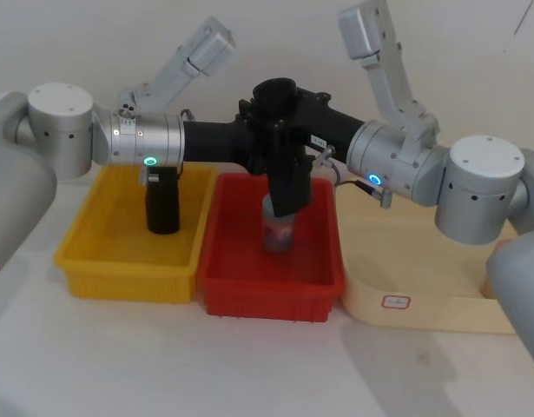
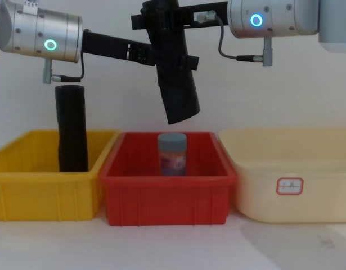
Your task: Pick up the garbage bag with the one hand and transfer it to the other hand.
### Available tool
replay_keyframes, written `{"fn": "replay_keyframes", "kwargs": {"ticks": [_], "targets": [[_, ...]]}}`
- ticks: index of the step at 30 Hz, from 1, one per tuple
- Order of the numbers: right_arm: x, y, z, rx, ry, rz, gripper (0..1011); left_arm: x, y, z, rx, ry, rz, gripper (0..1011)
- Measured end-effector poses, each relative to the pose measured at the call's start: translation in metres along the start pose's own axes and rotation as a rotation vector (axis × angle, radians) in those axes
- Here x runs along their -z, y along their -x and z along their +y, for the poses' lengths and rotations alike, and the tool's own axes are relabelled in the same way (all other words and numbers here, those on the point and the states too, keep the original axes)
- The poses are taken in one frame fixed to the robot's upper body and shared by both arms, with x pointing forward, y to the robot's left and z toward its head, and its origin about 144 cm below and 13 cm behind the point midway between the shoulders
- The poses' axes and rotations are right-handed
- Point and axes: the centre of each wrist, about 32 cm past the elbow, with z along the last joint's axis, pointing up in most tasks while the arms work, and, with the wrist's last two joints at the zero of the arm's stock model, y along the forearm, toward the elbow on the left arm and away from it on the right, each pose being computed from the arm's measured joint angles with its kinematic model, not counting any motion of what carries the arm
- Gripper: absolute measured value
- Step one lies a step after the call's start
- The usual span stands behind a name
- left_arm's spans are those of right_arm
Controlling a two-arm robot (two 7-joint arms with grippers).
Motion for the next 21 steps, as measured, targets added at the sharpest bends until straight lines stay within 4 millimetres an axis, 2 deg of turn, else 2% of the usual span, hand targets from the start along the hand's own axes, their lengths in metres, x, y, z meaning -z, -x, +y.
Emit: {"fn": "replay_keyframes", "kwargs": {"ticks": [4, 21], "targets": [[-0.002, 0.001, -0.001, 0.01, 0.007, -0.019, 533, 0.0, 0.0, 0.0, 0.0, 0.0, 0.0, 1001], [-0.016, 0.005, -0.013, 0.17, 0.092, -0.142, 533, 0.0, 0.0, 0.0, 0.0, 0.0, 0.0, 1001]]}}
